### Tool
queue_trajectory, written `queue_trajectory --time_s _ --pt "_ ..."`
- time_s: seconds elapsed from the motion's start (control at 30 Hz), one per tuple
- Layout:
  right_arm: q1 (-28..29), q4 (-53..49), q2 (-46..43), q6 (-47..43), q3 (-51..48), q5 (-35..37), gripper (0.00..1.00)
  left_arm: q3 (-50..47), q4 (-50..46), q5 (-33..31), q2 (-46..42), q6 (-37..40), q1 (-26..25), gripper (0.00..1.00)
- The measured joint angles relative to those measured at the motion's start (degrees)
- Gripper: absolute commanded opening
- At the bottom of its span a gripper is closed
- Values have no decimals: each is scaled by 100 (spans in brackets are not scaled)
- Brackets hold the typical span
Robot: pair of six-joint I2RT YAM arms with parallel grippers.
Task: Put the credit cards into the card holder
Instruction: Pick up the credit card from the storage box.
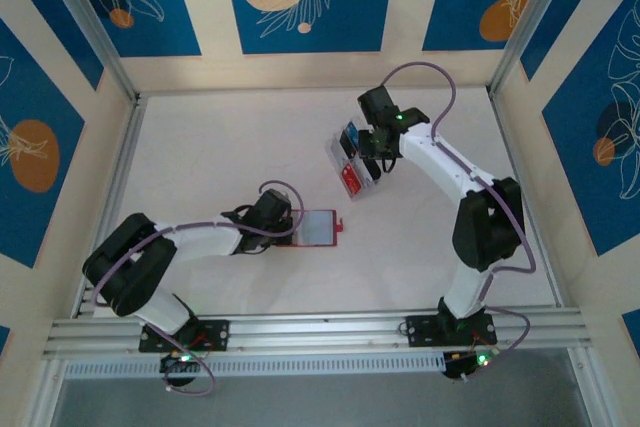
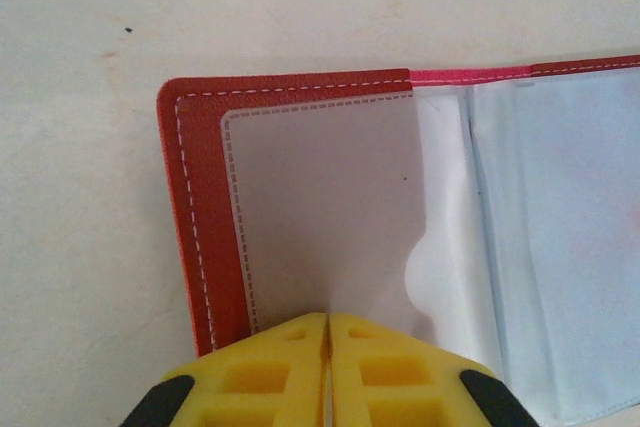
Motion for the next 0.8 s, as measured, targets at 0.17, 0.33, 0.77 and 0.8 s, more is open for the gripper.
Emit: queue_trajectory --time_s 0.17,0.33,0.77,0.8 --pt "-15 -170 448 -234 203 118 39 -13 13 2 -9 0 0 8" --pt "-22 -284 678 -361 358 195 37 -20 13 4 -15 0 0 8" --pt "-31 -345 831 -470 407 249 32 -37 35 20 -31 -26 0 8" --pt "-31 -345 833 -483 407 249 31 -37 35 20 -33 -28 0 8"
